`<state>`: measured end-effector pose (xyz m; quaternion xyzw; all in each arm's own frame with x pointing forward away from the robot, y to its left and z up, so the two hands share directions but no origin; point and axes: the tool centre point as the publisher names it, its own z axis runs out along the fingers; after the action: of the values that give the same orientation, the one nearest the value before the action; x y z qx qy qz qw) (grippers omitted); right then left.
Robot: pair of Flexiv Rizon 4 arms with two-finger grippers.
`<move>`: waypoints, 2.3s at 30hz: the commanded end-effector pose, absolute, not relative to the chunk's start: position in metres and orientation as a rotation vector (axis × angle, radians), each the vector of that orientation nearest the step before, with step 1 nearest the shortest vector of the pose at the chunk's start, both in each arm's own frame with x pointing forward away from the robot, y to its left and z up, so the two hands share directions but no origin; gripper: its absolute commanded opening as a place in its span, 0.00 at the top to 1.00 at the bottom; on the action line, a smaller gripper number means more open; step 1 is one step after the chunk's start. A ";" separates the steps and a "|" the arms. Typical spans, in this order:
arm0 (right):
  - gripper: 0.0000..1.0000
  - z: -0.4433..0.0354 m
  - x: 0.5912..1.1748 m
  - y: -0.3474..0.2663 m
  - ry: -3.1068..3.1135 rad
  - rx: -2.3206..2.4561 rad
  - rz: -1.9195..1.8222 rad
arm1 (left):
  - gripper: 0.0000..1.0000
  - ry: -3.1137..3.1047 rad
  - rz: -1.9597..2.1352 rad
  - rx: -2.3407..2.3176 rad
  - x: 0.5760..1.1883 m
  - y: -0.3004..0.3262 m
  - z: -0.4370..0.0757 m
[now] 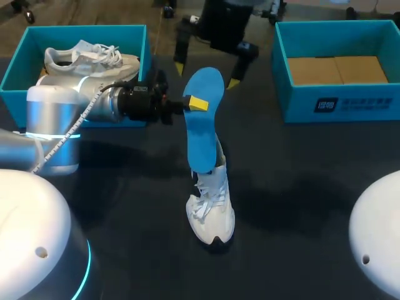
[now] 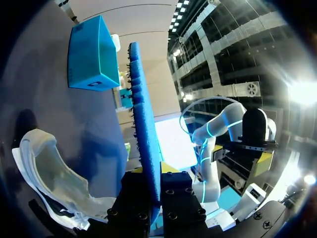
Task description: Take the shoe out of the shoebox, open the shoe tongue, remove and reinsert the insole, then place the shoe into the shoebox
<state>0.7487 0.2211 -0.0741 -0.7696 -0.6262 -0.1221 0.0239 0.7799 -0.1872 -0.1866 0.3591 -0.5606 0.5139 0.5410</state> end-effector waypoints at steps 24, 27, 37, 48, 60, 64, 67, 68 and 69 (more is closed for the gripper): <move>0.00 -0.080 0.752 0.238 -1.978 -2.510 -0.236 | 1.00 -1.334 1.221 0.855 0.779 -0.187 -0.187; 0.00 -0.080 0.752 0.238 -1.978 -2.510 -0.236 | 1.00 -1.334 1.221 0.855 0.779 -0.187 -0.187; 0.00 -0.084 0.751 0.232 -1.977 -2.498 -0.306 | 1.00 -1.334 1.221 0.855 0.779 -0.187 -0.187; 0.00 -0.087 0.746 0.208 -1.951 -2.366 -0.490 | 1.00 -1.334 1.221 0.855 0.779 -0.187 -0.187; 0.00 -0.088 0.740 0.195 -1.871 -2.155 -0.732 | 1.00 -1.334 1.221 0.855 0.779 -0.187 -0.187; 0.00 -0.089 0.738 0.186 -1.837 -2.075 -0.802 | 1.00 -1.334 1.221 0.855 0.779 -0.187 -0.187; 0.00 -0.090 0.736 0.181 -1.826 -2.045 -0.821 | 1.00 -1.334 1.221 0.855 0.779 -0.187 -0.187; 0.00 -0.090 0.736 0.180 -1.818 -2.041 -0.833 | 1.00 -1.334 1.221 0.855 0.779 -0.187 -0.187; 0.00 -0.089 0.736 0.178 -1.814 -2.032 -0.841 | 1.00 -1.334 1.221 0.855 0.779 -0.187 -0.187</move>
<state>0.7379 0.1883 -0.0871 -0.7401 -0.6437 -0.1874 0.0536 0.7795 -0.1865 -0.1864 0.3594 -0.5606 0.5139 0.5408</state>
